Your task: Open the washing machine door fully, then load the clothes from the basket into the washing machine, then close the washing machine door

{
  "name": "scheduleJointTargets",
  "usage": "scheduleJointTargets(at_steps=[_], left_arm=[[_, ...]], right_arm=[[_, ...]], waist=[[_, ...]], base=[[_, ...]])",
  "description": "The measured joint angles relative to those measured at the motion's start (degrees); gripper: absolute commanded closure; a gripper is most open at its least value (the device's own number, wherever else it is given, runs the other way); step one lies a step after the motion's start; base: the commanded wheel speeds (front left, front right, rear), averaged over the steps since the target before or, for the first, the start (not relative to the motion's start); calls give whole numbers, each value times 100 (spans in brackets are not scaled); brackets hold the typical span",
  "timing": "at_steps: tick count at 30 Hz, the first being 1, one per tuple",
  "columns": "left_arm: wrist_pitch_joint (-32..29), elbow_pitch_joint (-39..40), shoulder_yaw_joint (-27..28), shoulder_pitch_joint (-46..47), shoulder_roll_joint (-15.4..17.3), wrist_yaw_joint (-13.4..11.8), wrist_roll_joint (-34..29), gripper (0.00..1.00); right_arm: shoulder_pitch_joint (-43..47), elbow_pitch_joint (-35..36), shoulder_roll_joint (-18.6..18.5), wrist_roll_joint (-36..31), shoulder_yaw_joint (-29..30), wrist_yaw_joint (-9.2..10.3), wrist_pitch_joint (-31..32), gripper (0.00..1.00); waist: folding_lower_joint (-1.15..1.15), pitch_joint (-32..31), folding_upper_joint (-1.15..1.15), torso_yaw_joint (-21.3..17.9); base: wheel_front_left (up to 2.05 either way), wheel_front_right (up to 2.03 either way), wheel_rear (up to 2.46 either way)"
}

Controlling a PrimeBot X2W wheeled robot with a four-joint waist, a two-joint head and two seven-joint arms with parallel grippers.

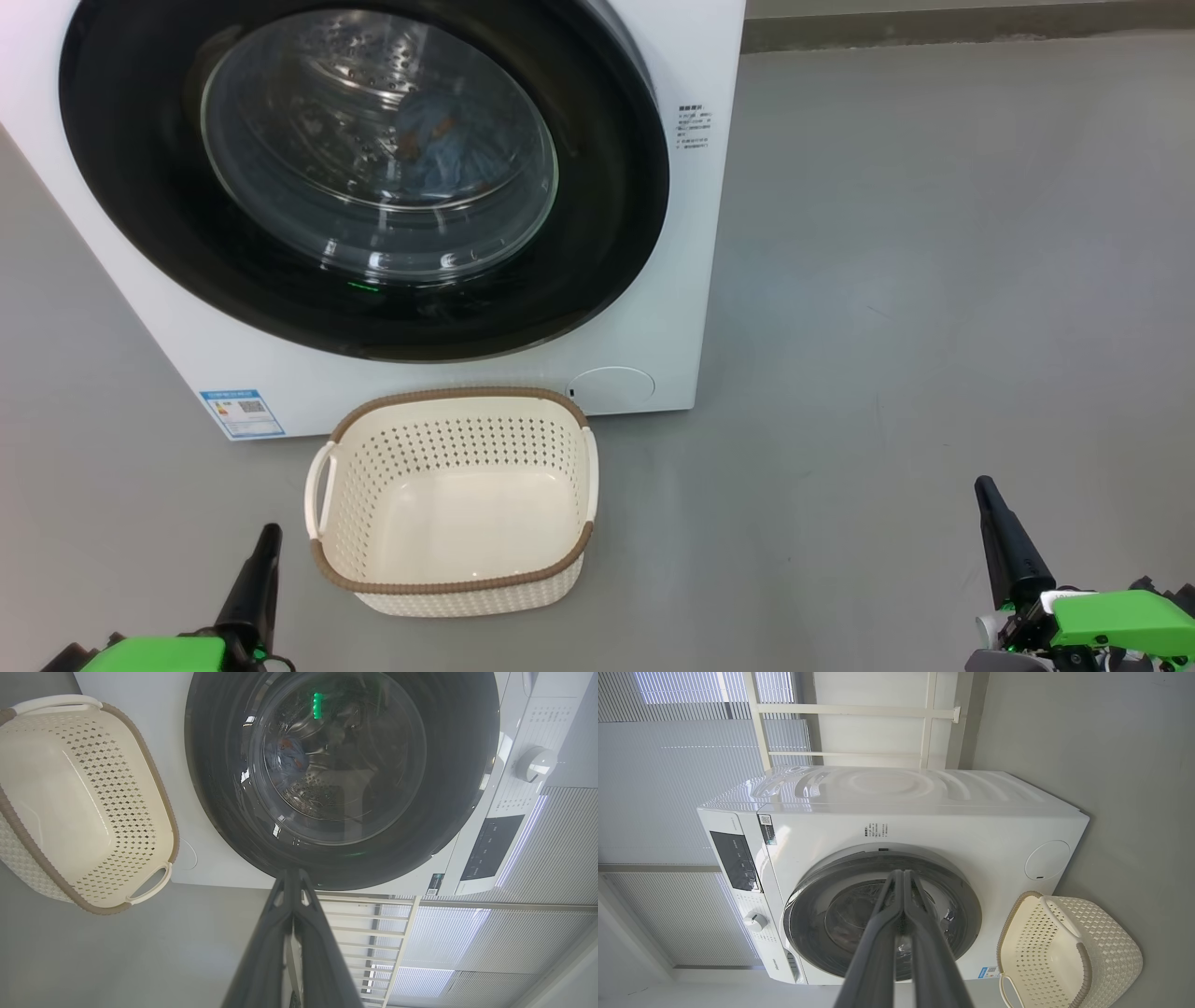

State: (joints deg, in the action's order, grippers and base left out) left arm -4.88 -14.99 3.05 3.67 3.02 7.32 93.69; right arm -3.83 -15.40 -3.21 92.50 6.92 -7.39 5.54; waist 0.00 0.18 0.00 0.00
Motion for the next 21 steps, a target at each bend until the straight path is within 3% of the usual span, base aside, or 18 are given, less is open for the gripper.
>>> scheduleJointTargets(at_steps=[21], left_arm=[[-49,-1,43,0,-22,0,-15,100]], right_arm=[[0,-1,10,0,30,0,19,100]], waist=[[0,0,0,0]], base=[[0,0,0]])
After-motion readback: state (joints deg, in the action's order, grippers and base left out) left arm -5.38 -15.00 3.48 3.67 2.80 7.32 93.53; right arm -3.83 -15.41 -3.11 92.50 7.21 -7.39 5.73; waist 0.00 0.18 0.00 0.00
